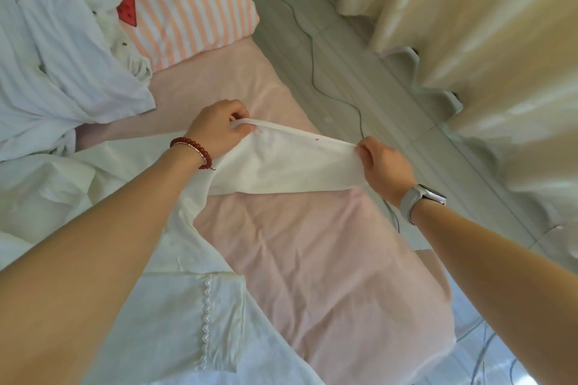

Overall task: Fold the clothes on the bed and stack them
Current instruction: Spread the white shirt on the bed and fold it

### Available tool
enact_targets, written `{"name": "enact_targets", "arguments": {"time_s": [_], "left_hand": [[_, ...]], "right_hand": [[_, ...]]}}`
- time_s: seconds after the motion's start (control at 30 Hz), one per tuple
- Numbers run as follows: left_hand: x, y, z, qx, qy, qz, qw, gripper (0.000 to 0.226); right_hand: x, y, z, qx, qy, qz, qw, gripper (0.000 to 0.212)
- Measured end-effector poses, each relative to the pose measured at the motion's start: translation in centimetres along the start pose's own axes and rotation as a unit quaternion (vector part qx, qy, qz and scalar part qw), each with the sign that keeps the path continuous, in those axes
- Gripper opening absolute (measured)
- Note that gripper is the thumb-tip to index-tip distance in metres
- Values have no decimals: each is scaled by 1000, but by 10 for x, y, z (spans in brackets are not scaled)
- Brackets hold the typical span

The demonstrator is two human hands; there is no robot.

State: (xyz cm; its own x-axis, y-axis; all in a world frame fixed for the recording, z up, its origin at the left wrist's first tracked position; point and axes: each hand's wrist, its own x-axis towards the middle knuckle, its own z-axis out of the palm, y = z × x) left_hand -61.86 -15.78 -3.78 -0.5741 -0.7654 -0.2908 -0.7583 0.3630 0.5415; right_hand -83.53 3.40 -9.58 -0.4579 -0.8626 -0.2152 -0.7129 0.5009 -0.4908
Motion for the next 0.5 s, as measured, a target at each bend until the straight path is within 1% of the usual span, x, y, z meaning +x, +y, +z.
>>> {"name": "enact_targets", "arguments": {"time_s": [0.07,0.13,0.2,0.23,0.27,0.3,0.37,0.4,0.47,0.5], "left_hand": [[0,6,-6,-11,34,10,999,7],[-3,13,-11,0,85,28,996,9],[-8,16,-12,38,143,53,988,11],[-11,16,-12,67,158,62,983,11],[-14,15,-11,101,155,61,981,10],[-16,13,-9,133,136,46,981,13],[-23,8,-6,160,91,-8,983,33],[-30,5,-5,152,87,-32,984,41],[-49,-2,0,133,108,-62,983,47],[-61,-6,4,135,109,-70,982,49]], "right_hand": [[6,-6,-15,-26,55,-19,998,24],[15,-14,-30,-65,108,-50,991,26],[20,-20,-44,-81,142,-72,984,27],[20,-23,-49,-83,149,-79,982,27],[18,-26,-54,-87,146,-82,982,27],[14,-29,-57,-97,130,-85,983,28],[3,-35,-57,-123,74,-99,985,31],[-4,-38,-57,-127,54,-96,986,32],[-24,-46,-57,-85,68,-87,990,31],[-36,-48,-56,-59,83,-108,989,31]]}}
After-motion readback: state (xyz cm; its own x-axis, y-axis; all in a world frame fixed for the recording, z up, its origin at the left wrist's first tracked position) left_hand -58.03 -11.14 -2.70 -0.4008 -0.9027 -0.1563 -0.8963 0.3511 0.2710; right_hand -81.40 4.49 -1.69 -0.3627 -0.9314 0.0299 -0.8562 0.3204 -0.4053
